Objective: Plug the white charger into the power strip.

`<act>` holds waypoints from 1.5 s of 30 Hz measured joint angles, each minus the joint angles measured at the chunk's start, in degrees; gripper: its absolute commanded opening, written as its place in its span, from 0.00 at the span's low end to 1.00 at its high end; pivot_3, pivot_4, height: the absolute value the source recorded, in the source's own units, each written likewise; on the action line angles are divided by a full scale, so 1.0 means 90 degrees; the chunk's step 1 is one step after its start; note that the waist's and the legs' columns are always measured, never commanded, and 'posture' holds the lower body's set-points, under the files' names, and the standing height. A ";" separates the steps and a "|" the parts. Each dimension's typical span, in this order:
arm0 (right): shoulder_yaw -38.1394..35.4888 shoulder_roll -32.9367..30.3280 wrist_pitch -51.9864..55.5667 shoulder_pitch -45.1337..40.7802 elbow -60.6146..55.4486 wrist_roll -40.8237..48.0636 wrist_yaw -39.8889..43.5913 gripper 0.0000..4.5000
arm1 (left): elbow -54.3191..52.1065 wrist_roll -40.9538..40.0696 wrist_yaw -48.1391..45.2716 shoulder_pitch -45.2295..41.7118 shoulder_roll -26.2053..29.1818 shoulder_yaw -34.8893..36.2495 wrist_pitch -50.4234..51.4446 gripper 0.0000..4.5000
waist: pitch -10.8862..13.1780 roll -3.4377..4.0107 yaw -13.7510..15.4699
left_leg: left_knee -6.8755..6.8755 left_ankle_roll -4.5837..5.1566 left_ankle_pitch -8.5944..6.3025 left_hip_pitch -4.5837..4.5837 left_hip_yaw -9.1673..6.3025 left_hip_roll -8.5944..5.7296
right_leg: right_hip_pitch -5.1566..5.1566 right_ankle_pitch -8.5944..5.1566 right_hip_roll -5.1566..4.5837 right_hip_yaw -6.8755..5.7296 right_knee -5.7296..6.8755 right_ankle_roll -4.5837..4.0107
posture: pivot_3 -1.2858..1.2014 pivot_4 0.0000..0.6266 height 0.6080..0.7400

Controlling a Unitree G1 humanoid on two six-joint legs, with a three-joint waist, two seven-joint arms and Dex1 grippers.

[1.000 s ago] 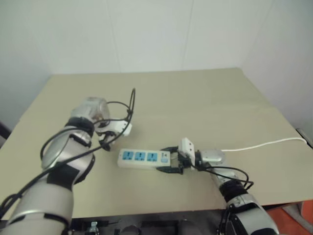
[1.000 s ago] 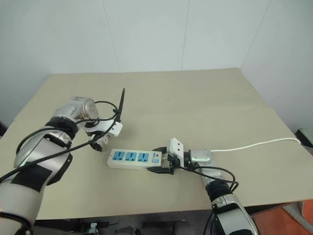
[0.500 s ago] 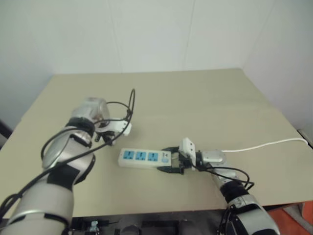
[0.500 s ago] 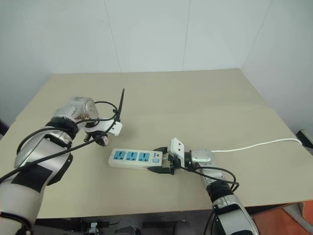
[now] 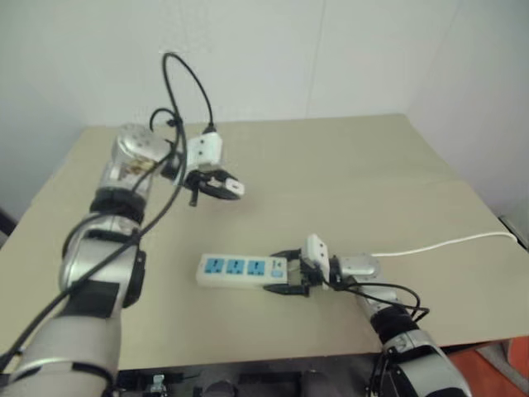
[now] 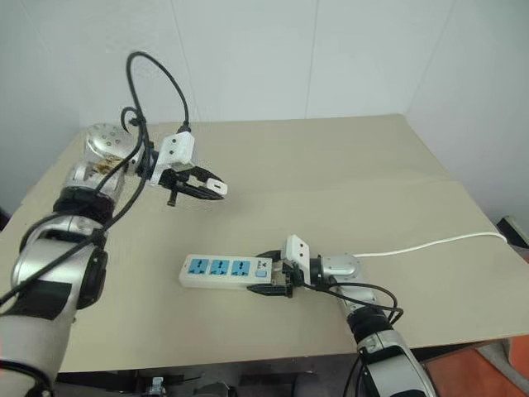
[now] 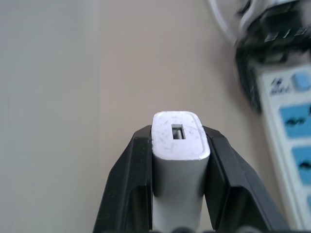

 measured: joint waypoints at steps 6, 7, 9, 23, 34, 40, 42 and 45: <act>0.0047 0.0030 -0.0327 -0.0154 0.0350 -0.0012 0.0141 0.77 | -0.1975 -0.0961 -0.0073 0.1103 0.0274 0.0017 0.1157 0.23 | 0.0000 0.0000 -0.0043 | 0.0000 0.0000 0.0000 0.0007 -0.0004 0.0012 | 0.0001 0.0000 0.0016 0.0016 0.0001 -0.0001 | 0.52 0.24 1.00; 0.0049 0.0040 -0.0460 -0.0185 0.0467 -0.0018 0.0155 0.77 | -0.2305 -0.1088 -0.0056 0.1270 0.0302 0.0071 0.1345 0.23 | 0.0000 0.0000 -0.0048 | 0.0000 0.0000 0.0000 0.0012 -0.0004 0.0013 | 0.0007 0.0000 0.0016 0.0016 0.0001 -0.0001 | 0.52 0.24 1.00; 0.0050 0.0041 -0.0679 -0.0264 0.0679 -0.0028 0.0192 0.77 | -0.2829 -0.1346 0.0024 0.1590 0.0321 0.0164 0.1700 0.23 | 0.0000 0.0001 -0.0048 | 0.0002 0.0000 0.0000 0.0019 -0.0004 0.0013 | 0.0017 0.0001 0.0016 0.0019 -0.0002 -0.0001 | 0.52 0.24 1.00; -0.0065 -0.0101 -0.0679 -0.0432 0.1146 0.0089 0.0583 0.77 | -0.5094 -0.2746 0.0871 0.3543 0.0256 0.0455 0.3364 0.23 | -0.0009 -0.0011 0.0146 | 0.0003 0.0000 -0.0001 0.0063 0.0003 0.0013 | 0.0055 0.0001 0.0020 0.0043 -0.0021 -0.0001 | 0.52 0.24 1.00; -0.0062 -0.0100 -0.0413 -0.0512 0.1141 0.0082 0.0617 0.77 | -0.4900 -0.2825 0.0888 0.3382 -0.0049 0.0258 0.3292 0.23 | -0.0009 -0.0011 0.0179 | 0.0003 -0.0001 -0.0001 0.0067 0.0016 0.0015 | 0.0055 0.0001 0.0022 0.0046 -0.0021 -0.0002 | 0.52 0.24 1.00; -0.0063 -0.0102 -0.0413 -0.0498 0.1116 0.0074 0.0579 0.77 | -0.4881 -0.2975 0.0792 0.3533 -0.0155 0.0170 0.3202 0.23 | -0.0009 -0.0011 0.0184 | 0.0003 0.0000 -0.0001 0.0068 0.0018 0.0015 | 0.0054 0.0001 0.0023 0.0049 -0.0020 -0.0002 | 0.52 0.24 1.00; -0.0064 -0.0103 -0.0413 -0.0489 0.1104 0.0073 0.0561 0.77 | -0.4847 -0.2990 0.0824 0.3594 -0.0245 0.0150 0.3187 0.23 | -0.0009 -0.0011 0.0185 | 0.0003 0.0000 0.0000 0.0068 0.0019 0.0015 | 0.0055 0.0001 0.0023 0.0050 -0.0022 -0.0002 | 0.52 0.24 1.00; -0.0064 -0.0105 -0.0413 -0.0476 0.1082 0.0069 0.0550 0.77 | -0.4794 -0.3020 0.0993 0.3759 -0.0543 0.0207 0.2922 0.23 | -0.0009 -0.0011 0.0189 | 0.0003 0.0000 -0.0001 0.0069 0.0018 0.0017 | 0.0055 0.0001 0.0022 0.0051 -0.0024 -0.0002 | 0.52 0.24 1.00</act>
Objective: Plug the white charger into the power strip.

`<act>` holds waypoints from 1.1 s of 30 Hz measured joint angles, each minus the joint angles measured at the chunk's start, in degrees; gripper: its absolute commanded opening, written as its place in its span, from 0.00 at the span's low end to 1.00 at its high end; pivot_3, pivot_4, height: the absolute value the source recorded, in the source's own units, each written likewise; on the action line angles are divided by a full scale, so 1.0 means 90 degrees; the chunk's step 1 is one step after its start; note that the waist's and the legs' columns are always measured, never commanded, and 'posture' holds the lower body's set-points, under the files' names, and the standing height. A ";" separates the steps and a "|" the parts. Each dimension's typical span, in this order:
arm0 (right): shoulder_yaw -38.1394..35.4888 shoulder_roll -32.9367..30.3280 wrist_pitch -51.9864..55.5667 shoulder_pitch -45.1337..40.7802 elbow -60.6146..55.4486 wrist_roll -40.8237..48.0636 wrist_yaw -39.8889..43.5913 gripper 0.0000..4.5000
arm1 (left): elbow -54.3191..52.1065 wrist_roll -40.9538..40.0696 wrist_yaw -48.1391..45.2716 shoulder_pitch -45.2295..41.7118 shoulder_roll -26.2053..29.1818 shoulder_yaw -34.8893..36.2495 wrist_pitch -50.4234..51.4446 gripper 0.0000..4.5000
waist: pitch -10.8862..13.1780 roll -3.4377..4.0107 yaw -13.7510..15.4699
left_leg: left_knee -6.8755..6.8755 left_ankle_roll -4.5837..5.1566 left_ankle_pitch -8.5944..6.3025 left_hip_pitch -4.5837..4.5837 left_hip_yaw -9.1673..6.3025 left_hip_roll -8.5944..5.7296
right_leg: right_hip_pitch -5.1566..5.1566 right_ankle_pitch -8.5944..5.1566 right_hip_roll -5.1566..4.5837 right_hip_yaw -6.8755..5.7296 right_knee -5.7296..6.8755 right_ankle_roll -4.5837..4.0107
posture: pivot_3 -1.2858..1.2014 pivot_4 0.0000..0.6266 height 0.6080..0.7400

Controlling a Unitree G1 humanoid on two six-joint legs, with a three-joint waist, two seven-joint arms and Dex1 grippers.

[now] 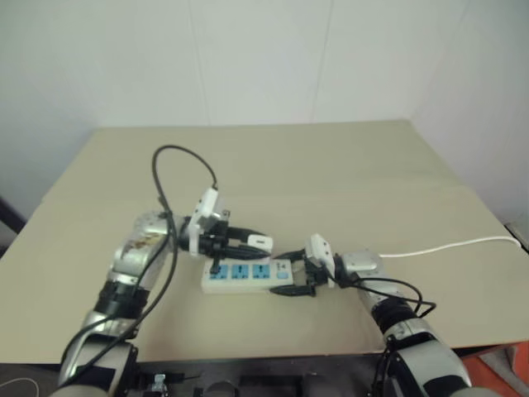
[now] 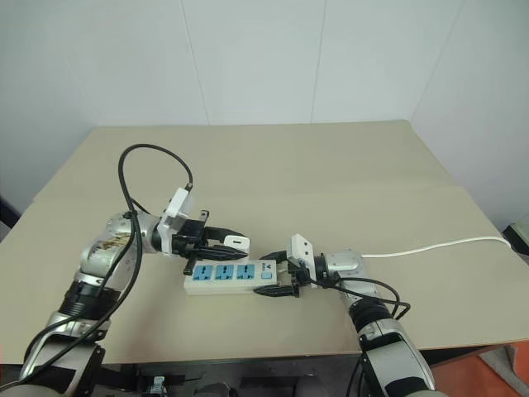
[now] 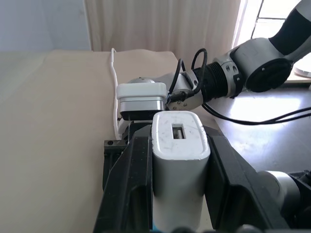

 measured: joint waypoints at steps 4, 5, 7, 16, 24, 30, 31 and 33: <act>-0.0005 -0.0006 0.0000 0.0043 -0.0063 -0.0003 -0.0009 0.77 | 0.0227 0.0021 -0.0016 0.0242 -0.0070 -0.0023 -0.0295 0.23 | 0.0000 0.0000 0.0003 | -0.0001 0.0000 0.0000 -0.0001 0.0002 0.0003 | -0.0003 0.0000 0.0002 0.0001 0.0001 0.0000 | 0.52 0.24 1.00; -0.0008 -0.0020 0.0000 0.0047 -0.0067 -0.0003 -0.0010 0.77 | 0.0267 0.0028 -0.0019 0.0245 -0.0068 -0.0023 -0.0353 0.23 | 0.0000 0.0000 0.0007 | -0.0001 0.0000 0.0000 -0.0001 0.0003 0.0002 | -0.0002 0.0000 0.0001 0.0001 0.0000 0.0000 | 0.52 0.24 1.00; -0.0008 -0.0023 0.0002 0.0057 -0.0077 -0.0003 -0.0013 0.77 | 0.0364 0.0063 -0.0032 0.0244 -0.0069 -0.0026 -0.0518 0.23 | 0.0000 0.0000 0.0009 | -0.0001 0.0000 0.0000 0.0000 0.0005 0.0001 | -0.0001 0.0001 0.0001 0.0003 -0.0001 -0.0001 | 0.52 0.24 1.00; -0.0002 -0.0022 0.0046 0.0071 -0.0125 -0.0003 -0.0015 0.77 | 0.0766 0.0275 -0.0052 0.0293 -0.0217 -0.0087 -0.0982 0.23 | 0.0000 0.0000 0.0010 | -0.0001 0.0000 0.0000 -0.0001 0.0008 0.0002 | -0.0001 0.0001 0.0002 0.0002 -0.0002 -0.0001 | 0.52 0.24 1.00; -0.0004 -0.0022 0.0123 0.0098 -0.0198 -0.0003 -0.0034 0.77 | 0.0895 0.0388 -0.0031 0.0352 -0.0326 -0.0159 -0.1145 0.23 | 0.0000 0.0000 0.0010 | -0.0002 0.0000 0.0000 -0.0001 0.0008 0.0003 | -0.0002 0.0001 0.0002 0.0002 -0.0003 -0.0001 | 0.52 0.24 1.00; -0.0007 -0.0022 0.0153 0.0133 -0.0253 -0.0002 -0.0065 0.77 | 0.1009 0.0530 -0.0025 0.0427 -0.0327 -0.0186 -0.1377 0.23 | 0.0000 0.0000 0.0011 | -0.0002 0.0000 0.0000 -0.0001 0.0008 0.0003 | -0.0002 0.0001 0.0002 0.0002 -0.0004 -0.0001 | 0.52 0.24 1.00; -0.0007 -0.0022 0.0159 0.0137 -0.0263 -0.0002 -0.0069 0.77 | 0.1055 0.0540 -0.0012 0.0438 -0.0331 -0.0186 -0.1400 0.23 | 0.0000 0.0000 0.0010 | -0.0002 0.0000 0.0000 -0.0001 0.0008 0.0003 | -0.0002 0.0001 0.0002 0.0002 -0.0005 -0.0001 | 0.52 0.24 1.00; -0.0009 -0.0024 0.0169 0.0153 -0.0290 -0.0002 -0.0076 0.77 | 0.1115 0.0554 -0.0003 0.0472 -0.0342 -0.0187 -0.1447 0.23 | 0.0000 0.0000 0.0010 | -0.0003 0.0000 0.0000 -0.0001 0.0008 0.0003 | -0.0002 0.0000 0.0002 0.0002 -0.0006 -0.0001 | 0.52 0.24 1.00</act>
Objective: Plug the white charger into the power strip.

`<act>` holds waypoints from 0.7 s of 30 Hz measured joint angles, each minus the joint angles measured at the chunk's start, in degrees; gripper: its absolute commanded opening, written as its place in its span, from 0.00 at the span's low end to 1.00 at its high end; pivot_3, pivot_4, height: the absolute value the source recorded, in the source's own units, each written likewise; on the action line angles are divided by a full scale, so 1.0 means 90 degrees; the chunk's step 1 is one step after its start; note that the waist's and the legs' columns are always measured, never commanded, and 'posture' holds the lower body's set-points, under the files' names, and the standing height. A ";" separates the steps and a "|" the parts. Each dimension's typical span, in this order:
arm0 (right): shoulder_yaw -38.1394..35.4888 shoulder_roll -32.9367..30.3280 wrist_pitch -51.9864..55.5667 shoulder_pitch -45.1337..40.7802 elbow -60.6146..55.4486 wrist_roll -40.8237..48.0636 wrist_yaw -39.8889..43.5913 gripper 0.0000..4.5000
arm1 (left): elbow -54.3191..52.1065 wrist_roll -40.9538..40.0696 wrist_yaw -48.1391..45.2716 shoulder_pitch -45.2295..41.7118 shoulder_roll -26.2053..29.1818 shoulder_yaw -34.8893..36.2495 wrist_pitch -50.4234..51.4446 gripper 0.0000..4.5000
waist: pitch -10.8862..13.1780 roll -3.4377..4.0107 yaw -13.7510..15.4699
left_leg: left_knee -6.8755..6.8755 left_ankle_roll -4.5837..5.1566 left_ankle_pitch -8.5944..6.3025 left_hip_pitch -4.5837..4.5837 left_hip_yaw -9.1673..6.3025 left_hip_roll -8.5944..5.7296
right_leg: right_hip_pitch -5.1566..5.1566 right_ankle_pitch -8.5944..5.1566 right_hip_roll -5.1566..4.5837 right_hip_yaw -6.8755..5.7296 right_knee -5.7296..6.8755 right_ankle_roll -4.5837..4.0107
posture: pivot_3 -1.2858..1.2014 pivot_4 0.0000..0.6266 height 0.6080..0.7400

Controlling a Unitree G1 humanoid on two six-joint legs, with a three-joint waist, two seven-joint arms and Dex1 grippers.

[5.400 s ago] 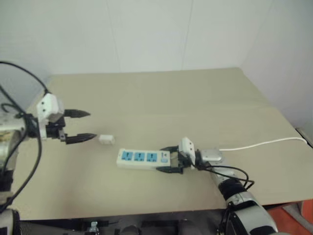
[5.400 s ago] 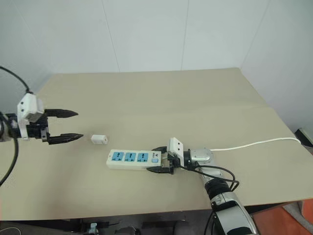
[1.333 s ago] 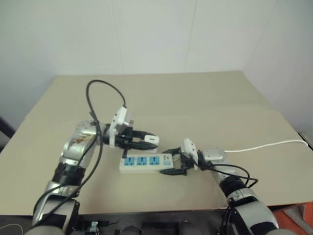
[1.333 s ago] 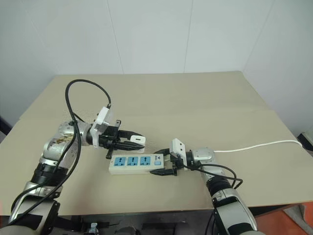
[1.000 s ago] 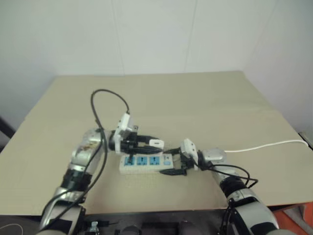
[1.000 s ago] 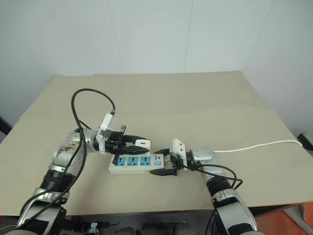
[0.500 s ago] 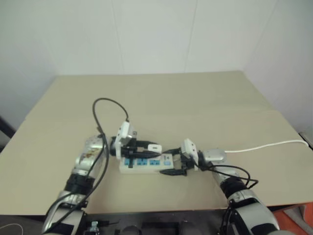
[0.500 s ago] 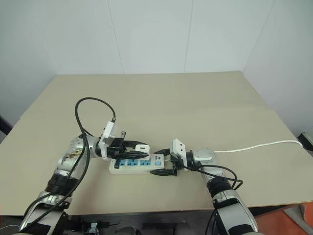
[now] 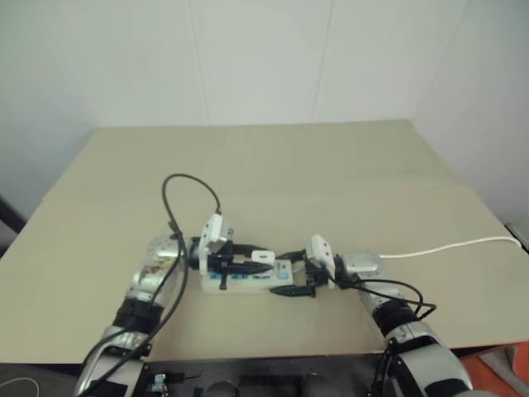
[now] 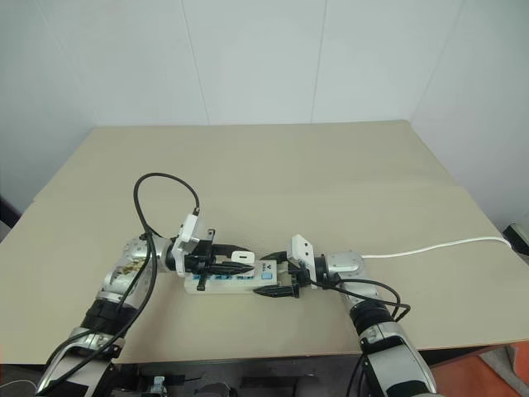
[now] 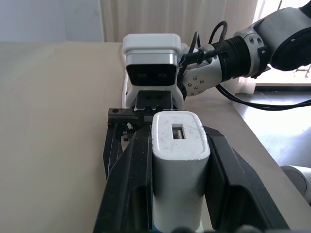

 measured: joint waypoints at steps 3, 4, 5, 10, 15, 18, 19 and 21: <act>0.0000 -0.0002 0.0009 0.0005 -0.0011 0.0000 0.0000 0.77 | 0.0020 0.0008 0.0015 0.0034 -0.0050 -0.0001 -0.0059 0.23 | 0.0000 0.0000 0.0000 | -0.0001 0.0000 0.0000 0.0000 0.0000 0.0000 | 0.0000 0.0000 0.0000 0.0000 -0.0002 0.0000 | 0.52 0.24 1.00; -0.0001 -0.0002 0.0011 0.0005 -0.0013 0.0000 -0.0003 0.77 | 0.0023 0.0008 0.0023 0.0042 -0.0080 -0.0005 -0.0060 0.23 | 0.0000 0.0000 0.0000 | -0.0002 0.0000 0.0000 0.0000 0.0000 0.0000 | 0.0000 0.0000 0.0000 0.0000 -0.0002 0.0000 | 0.52 0.24 1.00; -0.0001 -0.0002 0.0013 0.0006 -0.0014 0.0000 -0.0007 0.77 | 0.0028 0.0008 0.0032 0.0043 -0.0102 -0.0017 -0.0060 0.23 | 0.0000 0.0000 0.0000 | -0.0002 0.0000 0.0000 0.0000 0.0000 0.0000 | 0.0000 0.0000 0.0000 0.0000 -0.0002 0.0000 | 0.52 0.24 1.00; 0.0000 -0.0002 0.0017 0.0012 -0.0025 0.0000 -0.0012 0.77 | 0.0029 0.0008 0.0066 0.0043 -0.0144 -0.0023 -0.0063 0.23 | 0.0000 0.0000 0.0000 | -0.0002 0.0000 0.0000 0.0000 0.0000 0.0000 | 0.0000 0.0000 0.0000 0.0000 -0.0002 0.0000 | 0.52 0.24 1.00; -0.0005 -0.0003 0.0027 0.0055 -0.0084 0.0000 -0.0045 0.77 | 0.0031 0.0009 0.0078 0.0044 -0.0164 -0.0024 -0.0074 0.23 | 0.0000 0.0000 0.0001 | -0.0003 0.0000 0.0000 0.0000 0.0000 0.0000 | 0.0000 0.0000 0.0000 0.0000 -0.0004 0.0000 | 0.52 0.24 1.00; -0.0004 -0.0005 0.0038 0.0062 -0.0101 0.0000 -0.0049 0.77 | 0.0078 0.0011 0.0083 0.0044 -0.0201 -0.0026 -0.0089 0.23 | 0.0000 0.0000 0.0001 | -0.0003 0.0000 0.0000 -0.0001 0.0000 0.0000 | 0.0000 0.0000 0.0000 0.0000 -0.0006 0.0000 | 0.52 0.24 1.00; -0.0004 -0.0005 0.0043 0.0063 -0.0106 0.0000 -0.0049 0.77 | 0.0099 0.0013 0.0085 0.0044 -0.0208 -0.0026 -0.0091 0.23 | 0.0000 0.0000 0.0000 | -0.0003 0.0000 0.0000 -0.0001 0.0000 0.0000 | 0.0000 0.0000 0.0000 0.0000 -0.0006 0.0000 | 0.52 0.24 1.00; -0.0004 -0.0010 0.0064 0.0068 -0.0124 -0.0001 -0.0051 0.77 | 0.0132 0.0012 0.0090 0.0044 -0.0221 -0.0025 -0.0120 0.23 | 0.0000 0.0000 0.0001 | -0.0004 0.0000 0.0000 -0.0001 0.0000 0.0000 | 0.0000 0.0000 0.0000 0.0000 -0.0007 0.0000 | 0.52 0.24 1.00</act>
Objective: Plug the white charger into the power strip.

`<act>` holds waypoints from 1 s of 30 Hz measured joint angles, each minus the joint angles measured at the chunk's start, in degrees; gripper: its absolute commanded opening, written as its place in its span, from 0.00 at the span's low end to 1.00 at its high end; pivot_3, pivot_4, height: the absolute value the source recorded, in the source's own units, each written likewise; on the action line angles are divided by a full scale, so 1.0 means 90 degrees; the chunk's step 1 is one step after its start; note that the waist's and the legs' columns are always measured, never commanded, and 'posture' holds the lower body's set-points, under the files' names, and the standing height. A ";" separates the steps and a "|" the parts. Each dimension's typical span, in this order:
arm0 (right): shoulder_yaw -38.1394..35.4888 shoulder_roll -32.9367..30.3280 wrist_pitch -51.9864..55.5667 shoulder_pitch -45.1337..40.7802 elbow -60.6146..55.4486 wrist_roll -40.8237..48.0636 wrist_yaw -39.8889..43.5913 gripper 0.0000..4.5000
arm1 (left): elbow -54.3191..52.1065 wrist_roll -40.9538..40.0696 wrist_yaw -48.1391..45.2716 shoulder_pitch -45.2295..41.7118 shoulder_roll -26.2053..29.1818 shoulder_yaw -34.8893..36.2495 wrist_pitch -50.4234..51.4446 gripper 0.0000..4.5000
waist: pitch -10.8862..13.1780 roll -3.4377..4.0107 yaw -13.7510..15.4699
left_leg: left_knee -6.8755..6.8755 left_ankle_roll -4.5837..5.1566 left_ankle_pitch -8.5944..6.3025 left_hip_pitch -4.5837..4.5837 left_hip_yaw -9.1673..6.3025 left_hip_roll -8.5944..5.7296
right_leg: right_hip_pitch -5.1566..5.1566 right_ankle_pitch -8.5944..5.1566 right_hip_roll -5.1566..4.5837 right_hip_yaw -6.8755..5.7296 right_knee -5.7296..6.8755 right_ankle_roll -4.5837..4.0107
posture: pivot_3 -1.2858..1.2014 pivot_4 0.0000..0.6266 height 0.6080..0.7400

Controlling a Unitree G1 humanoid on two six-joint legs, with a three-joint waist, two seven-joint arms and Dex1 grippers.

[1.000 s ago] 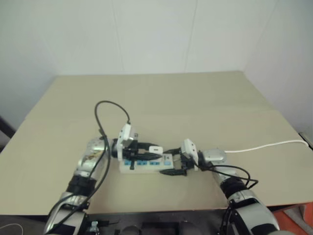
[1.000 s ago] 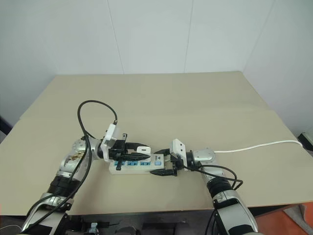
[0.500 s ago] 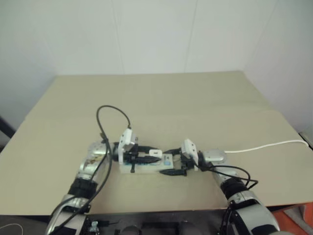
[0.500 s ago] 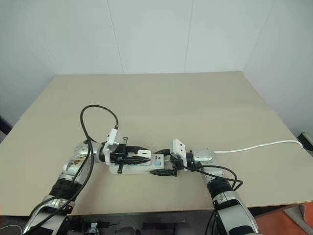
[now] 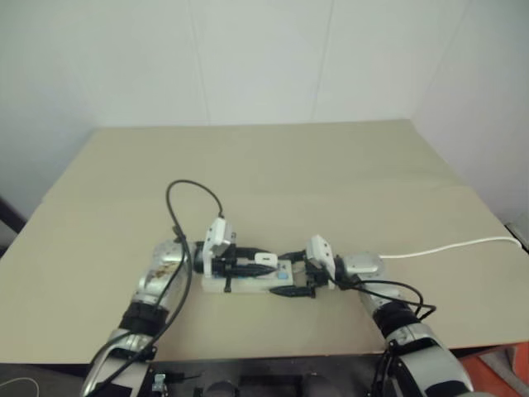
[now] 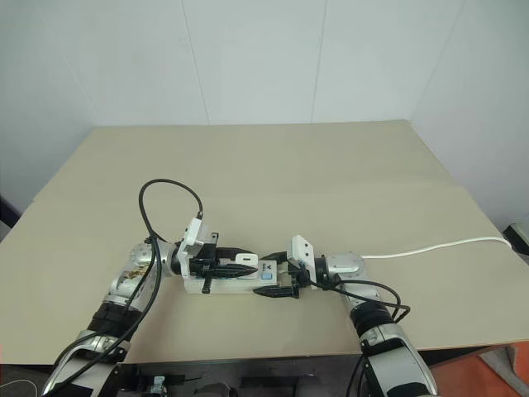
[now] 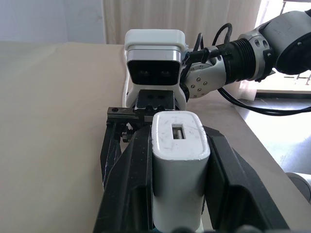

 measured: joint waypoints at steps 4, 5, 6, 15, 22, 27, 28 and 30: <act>0.0000 -0.0003 0.0032 0.0001 -0.0013 0.0000 -0.0004 0.77 | 0.0106 -0.0001 -0.0002 -0.0009 -0.0012 0.0001 -0.0137 0.23 | 0.0000 0.0000 0.0002 | 0.0000 0.0000 0.0000 0.0001 0.0000 0.0000 | 0.0001 0.0000 0.0000 0.0000 -0.0001 0.0000 | 0.52 0.24 1.00; 0.0000 -0.0003 0.0039 0.0001 -0.0015 0.0000 -0.0004 0.77 | 0.0127 -0.0001 -0.0004 -0.0010 -0.0011 0.0001 -0.0164 0.23 | 0.0000 0.0000 0.0002 | 0.0000 0.0000 0.0000 0.0001 0.0000 0.0000 | 0.0001 0.0000 0.0000 0.0000 -0.0001 0.0000 | 0.52 0.24 1.00; 0.0000 -0.0004 0.0044 0.0001 -0.0018 0.0000 -0.0004 0.77 | 0.0140 0.0000 -0.0006 -0.0012 -0.0011 0.0001 -0.0195 0.23 | 0.0000 0.0000 0.0002 | 0.0000 0.0000 0.0000 0.0001 0.0000 0.0000 | 0.0001 0.0000 0.0000 0.0000 -0.0001 0.0000 | 0.52 0.24 1.00; 0.0000 -0.0010 0.0082 0.0023 -0.0066 0.0001 -0.0014 0.77 | 0.0208 -0.0003 -0.0037 -0.0049 0.0010 0.0001 -0.0234 0.23 | 0.0000 0.0000 0.0003 | -0.0002 0.0000 0.0000 0.0000 0.0000 0.0000 | 0.0002 0.0000 0.0000 0.0000 -0.0005 0.0000 | 0.52 0.24 1.00; -0.0001 -0.0010 0.0090 0.0029 -0.0080 0.0003 -0.0018 0.77 | 0.0270 0.0006 -0.0120 -0.0072 0.0079 -0.0025 -0.0206 0.23 | 0.0000 0.0000 0.0002 | -0.0004 0.0000 0.0000 0.0000 0.0000 0.0000 | 0.0002 0.0000 0.0001 -0.0001 -0.0009 -0.0001 | 0.52 0.24 1.00; 0.0000 -0.0010 0.0102 0.0058 -0.0137 0.0003 -0.0023 0.77 | 0.0332 0.0059 -0.0148 -0.0071 0.0080 -0.0060 -0.0203 0.23 | 0.0000 0.0000 -0.0001 | -0.0006 0.0000 0.0000 -0.0004 0.0000 0.0006 | 0.0002 0.0003 0.0006 -0.0002 -0.0021 -0.0004 | 0.52 0.24 1.00; 0.0000 -0.0010 0.0103 0.0058 -0.0139 0.0003 -0.0023 0.77 | 0.0348 0.0060 -0.0152 -0.0071 0.0079 -0.0062 -0.0209 0.23 | 0.0000 0.0000 -0.0001 | -0.0006 0.0000 0.0000 -0.0005 0.0000 0.0007 | 0.0002 0.0003 0.0007 -0.0002 -0.0022 -0.0005 | 0.52 0.24 1.00; 0.0001 -0.0010 0.0104 0.0061 -0.0141 0.0003 -0.0028 0.77 | 0.0381 0.0065 -0.0158 -0.0071 0.0079 -0.0065 -0.0235 0.23 | 0.0000 0.0000 -0.0001 | -0.0006 0.0000 0.0000 -0.0005 0.0000 0.0008 | 0.0002 0.0003 0.0007 -0.0002 -0.0023 -0.0006 | 0.52 0.24 1.00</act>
